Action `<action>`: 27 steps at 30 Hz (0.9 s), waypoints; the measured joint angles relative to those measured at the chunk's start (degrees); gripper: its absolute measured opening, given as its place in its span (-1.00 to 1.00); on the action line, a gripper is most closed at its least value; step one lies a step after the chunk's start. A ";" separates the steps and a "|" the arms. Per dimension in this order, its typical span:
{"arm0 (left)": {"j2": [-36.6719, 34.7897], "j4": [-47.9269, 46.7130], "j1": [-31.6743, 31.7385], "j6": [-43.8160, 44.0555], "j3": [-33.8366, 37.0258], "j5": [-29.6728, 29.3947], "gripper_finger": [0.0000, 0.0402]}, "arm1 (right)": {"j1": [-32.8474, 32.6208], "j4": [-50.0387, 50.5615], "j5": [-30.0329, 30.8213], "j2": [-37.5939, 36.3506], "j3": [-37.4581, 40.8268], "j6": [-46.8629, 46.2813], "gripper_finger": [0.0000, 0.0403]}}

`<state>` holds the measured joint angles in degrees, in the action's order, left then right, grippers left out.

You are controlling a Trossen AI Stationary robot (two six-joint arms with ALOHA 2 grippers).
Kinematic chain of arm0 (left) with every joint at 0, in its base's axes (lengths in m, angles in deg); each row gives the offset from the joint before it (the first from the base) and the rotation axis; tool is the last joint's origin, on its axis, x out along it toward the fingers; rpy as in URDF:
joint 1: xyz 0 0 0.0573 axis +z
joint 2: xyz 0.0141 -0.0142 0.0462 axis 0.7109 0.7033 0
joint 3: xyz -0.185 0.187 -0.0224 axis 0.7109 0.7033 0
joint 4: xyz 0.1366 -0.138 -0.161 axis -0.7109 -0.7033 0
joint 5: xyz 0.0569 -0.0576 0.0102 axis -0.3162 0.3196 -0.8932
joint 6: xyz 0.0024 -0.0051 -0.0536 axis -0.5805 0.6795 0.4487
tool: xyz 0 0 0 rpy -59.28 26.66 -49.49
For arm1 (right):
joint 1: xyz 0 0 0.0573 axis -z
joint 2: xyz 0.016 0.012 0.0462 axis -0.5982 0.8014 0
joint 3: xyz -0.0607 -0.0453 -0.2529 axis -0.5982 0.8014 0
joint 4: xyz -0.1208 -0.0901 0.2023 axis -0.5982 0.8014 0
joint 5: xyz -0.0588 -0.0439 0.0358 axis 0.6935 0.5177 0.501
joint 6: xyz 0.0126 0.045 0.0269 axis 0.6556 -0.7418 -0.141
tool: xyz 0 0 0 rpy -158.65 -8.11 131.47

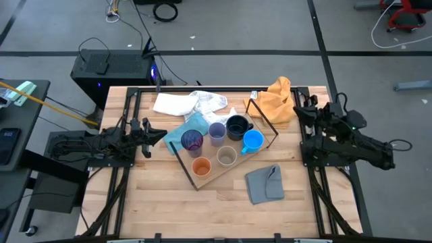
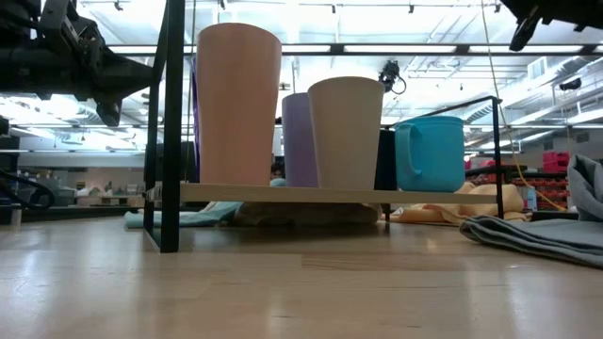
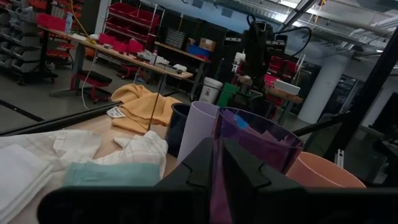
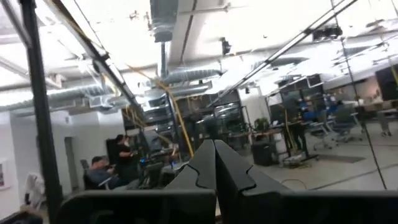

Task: Stack small to large cups/mugs on shelf
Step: Return to Home Position

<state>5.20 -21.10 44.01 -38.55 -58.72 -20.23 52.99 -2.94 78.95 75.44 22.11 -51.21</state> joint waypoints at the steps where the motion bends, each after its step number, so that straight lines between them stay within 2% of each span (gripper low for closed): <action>1: 0.00 0.00 0.02 -0.04 0.01 0.00 -0.80 | -0.66 -0.01 0.19 0.00 0.00 0.67 -0.99; 8: 0.00 0.04 0.01 -0.02 0.01 0.00 -0.84 | -7.92 -0.05 -1.02 0.00 0.11 0.38 -0.99; 15: 0.00 0.04 0.01 -0.11 0.00 0.00 -0.80 | -15.22 -8.16 6.93 0.00 7.31 5.44 -0.99; 19: 0.00 0.04 0.02 0.00 0.00 0.00 -0.79 | -16.09 -6.74 9.74 -0.02 7.67 7.51 -0.99; 25: 0.00 0.04 0.02 0.00 0.00 0.00 -0.82 | -16.09 1.42 7.19 0.03 7.46 6.14 -0.99; 27: 0.00 0.04 0.00 0.00 0.00 0.00 -0.82 | -16.09 0.87 7.17 0.03 8.01 6.08 -0.99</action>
<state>5.20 -21.06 44.01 -38.55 -58.72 -20.23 36.90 -2.07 86.13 75.47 30.12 -45.13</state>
